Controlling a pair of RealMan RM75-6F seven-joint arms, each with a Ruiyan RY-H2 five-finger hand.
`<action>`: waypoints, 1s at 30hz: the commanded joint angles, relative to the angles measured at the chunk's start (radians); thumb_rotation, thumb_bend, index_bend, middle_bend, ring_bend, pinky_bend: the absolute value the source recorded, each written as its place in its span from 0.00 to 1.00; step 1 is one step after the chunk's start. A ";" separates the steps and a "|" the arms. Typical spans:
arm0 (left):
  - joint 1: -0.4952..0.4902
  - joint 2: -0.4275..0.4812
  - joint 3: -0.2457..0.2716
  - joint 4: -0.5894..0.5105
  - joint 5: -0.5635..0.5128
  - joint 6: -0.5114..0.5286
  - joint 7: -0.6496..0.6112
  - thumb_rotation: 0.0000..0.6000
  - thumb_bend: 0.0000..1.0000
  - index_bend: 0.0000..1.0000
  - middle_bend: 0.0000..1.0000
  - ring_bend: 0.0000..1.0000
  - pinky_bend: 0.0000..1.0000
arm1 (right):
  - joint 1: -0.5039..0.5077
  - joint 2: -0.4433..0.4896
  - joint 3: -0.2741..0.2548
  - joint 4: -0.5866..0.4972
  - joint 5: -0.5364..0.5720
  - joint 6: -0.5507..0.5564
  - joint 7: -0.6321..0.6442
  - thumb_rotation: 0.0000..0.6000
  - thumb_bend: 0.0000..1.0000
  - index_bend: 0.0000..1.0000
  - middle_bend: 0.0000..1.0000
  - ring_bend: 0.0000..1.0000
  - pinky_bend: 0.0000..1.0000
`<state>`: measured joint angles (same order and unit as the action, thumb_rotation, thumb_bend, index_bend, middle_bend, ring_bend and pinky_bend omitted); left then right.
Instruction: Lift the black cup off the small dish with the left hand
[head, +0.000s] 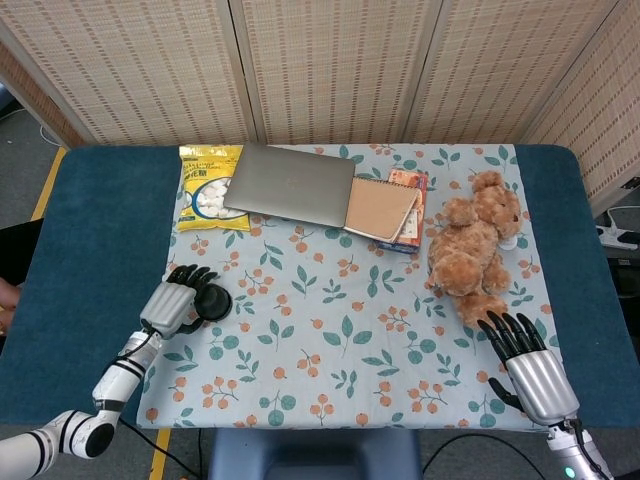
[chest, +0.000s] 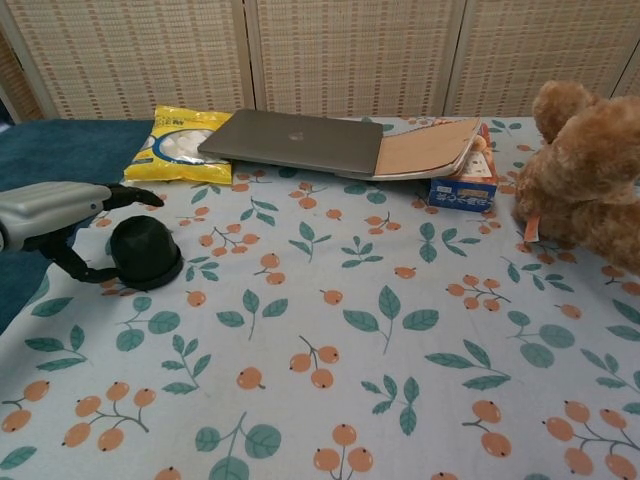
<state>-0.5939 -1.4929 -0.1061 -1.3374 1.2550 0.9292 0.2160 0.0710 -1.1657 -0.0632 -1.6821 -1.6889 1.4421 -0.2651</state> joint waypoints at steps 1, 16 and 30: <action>-0.003 -0.005 -0.001 0.007 -0.002 0.008 0.009 1.00 0.32 0.16 0.14 0.00 0.06 | 0.000 0.000 0.001 0.000 0.000 0.001 0.000 1.00 0.18 0.00 0.00 0.00 0.00; -0.009 -0.044 0.007 0.056 0.023 0.041 0.007 1.00 0.34 0.36 0.38 0.08 0.06 | -0.001 0.000 0.003 -0.001 0.004 0.001 -0.002 1.00 0.18 0.00 0.00 0.00 0.00; 0.010 -0.069 0.010 0.113 0.123 0.145 -0.128 1.00 0.47 0.56 0.59 0.20 0.05 | 0.001 -0.003 0.005 -0.002 0.010 -0.006 -0.009 1.00 0.18 0.00 0.00 0.00 0.00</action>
<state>-0.5867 -1.5637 -0.0955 -1.2258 1.3697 1.0662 0.0986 0.0718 -1.1691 -0.0585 -1.6836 -1.6784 1.4359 -0.2742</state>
